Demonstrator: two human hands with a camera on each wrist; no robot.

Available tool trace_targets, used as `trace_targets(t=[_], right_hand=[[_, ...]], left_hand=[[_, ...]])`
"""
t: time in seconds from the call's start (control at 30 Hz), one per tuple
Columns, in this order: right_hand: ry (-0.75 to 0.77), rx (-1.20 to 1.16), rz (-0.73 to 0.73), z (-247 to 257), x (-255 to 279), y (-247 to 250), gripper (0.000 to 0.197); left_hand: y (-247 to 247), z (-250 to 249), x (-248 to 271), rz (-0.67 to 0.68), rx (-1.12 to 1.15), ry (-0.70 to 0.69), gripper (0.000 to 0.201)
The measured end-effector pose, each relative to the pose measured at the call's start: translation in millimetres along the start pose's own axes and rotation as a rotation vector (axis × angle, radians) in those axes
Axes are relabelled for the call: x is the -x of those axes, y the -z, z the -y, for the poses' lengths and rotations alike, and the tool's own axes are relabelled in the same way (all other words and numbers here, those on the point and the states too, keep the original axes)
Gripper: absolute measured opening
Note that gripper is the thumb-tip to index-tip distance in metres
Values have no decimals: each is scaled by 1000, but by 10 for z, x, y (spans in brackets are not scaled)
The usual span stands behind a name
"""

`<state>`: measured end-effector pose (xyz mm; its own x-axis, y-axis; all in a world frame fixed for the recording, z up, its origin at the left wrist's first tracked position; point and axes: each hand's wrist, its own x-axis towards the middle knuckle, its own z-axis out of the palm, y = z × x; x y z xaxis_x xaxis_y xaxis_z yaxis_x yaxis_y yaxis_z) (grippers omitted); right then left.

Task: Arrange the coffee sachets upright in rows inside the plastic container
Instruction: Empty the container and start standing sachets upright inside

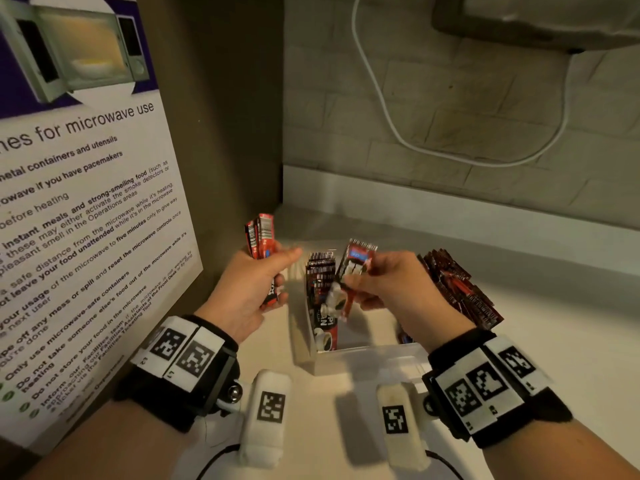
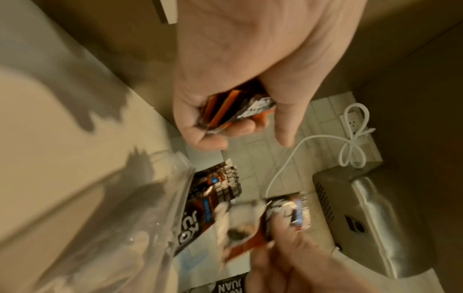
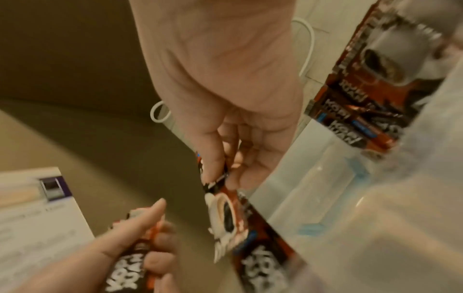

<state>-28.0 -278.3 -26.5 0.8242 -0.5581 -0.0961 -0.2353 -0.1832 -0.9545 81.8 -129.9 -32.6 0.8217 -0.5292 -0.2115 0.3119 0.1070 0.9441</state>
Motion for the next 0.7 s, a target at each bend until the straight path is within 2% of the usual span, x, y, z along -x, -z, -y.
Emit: trace_targets(t=[0.1, 0.2, 0.33, 0.43, 0.57, 0.7], right_hand=[[-128, 169, 115, -131, -17, -69, 16], [-145, 265, 144, -221, -65, -169, 24], [-95, 433, 69, -297, -158, -270, 33], [-70, 630, 39, -301, -170, -313, 33], [-86, 686, 234, -259, -117, -342, 21], [2, 851, 332, -211, -94, -392, 32]], left_hand=[[41, 112, -8, -60, 6, 40, 19], [23, 220, 40, -66, 16, 63, 19], [-47, 253, 149, 84, 131, 126, 21], [-89, 256, 192, 177, 161, 148, 23], [-131, 261, 204, 207, 178, 159, 22], [-175, 265, 214, 218, 190, 161, 21]])
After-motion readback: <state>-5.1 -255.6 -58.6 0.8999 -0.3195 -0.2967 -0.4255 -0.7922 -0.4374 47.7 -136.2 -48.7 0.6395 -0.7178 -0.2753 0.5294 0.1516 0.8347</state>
